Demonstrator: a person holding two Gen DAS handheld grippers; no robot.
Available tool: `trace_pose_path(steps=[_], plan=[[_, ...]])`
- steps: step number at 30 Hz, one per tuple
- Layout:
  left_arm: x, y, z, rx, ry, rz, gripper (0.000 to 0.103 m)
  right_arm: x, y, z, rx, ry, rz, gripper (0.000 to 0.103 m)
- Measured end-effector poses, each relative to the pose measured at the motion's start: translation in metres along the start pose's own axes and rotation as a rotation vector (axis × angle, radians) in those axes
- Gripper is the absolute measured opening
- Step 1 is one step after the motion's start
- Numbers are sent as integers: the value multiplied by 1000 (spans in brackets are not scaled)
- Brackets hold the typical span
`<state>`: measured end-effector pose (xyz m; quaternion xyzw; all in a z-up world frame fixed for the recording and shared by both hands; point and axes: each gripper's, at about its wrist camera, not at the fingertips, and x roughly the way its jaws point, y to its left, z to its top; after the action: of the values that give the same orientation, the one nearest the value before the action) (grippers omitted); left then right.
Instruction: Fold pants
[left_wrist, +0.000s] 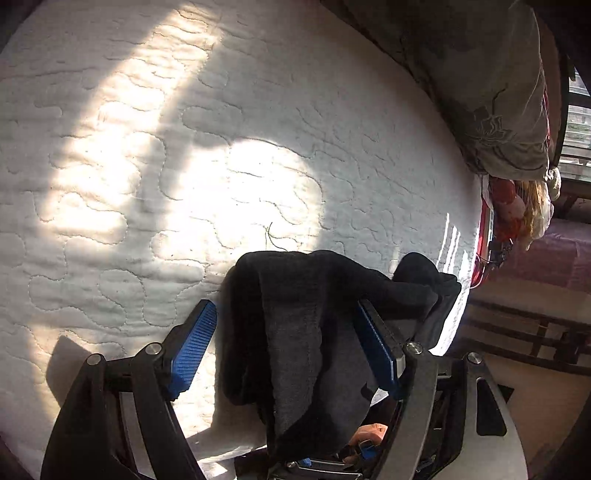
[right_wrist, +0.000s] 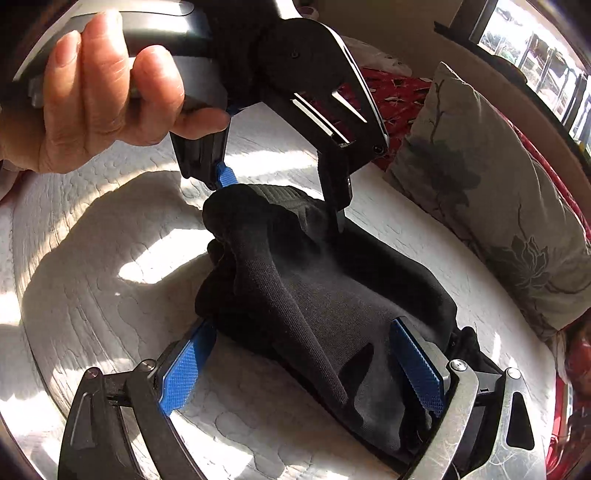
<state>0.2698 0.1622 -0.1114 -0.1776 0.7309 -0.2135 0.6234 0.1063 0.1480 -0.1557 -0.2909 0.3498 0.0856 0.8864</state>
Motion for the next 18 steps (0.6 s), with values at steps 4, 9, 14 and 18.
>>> trace_pose_path(steps=[4,9,14,18], plan=[[-4,-7,5,8,7,-57,76,5,13,4,-85,-38,-74,95],[-1,-3,5,-36,-3,-116,58,19,13,7,-138,-41,-58,74],[5,11,-4,-119,-25,-226,27,33,-2,16,-145,24,-28,32],[-5,3,-18,-173,-66,-377,19,13,-28,13,-41,-13,31,31]])
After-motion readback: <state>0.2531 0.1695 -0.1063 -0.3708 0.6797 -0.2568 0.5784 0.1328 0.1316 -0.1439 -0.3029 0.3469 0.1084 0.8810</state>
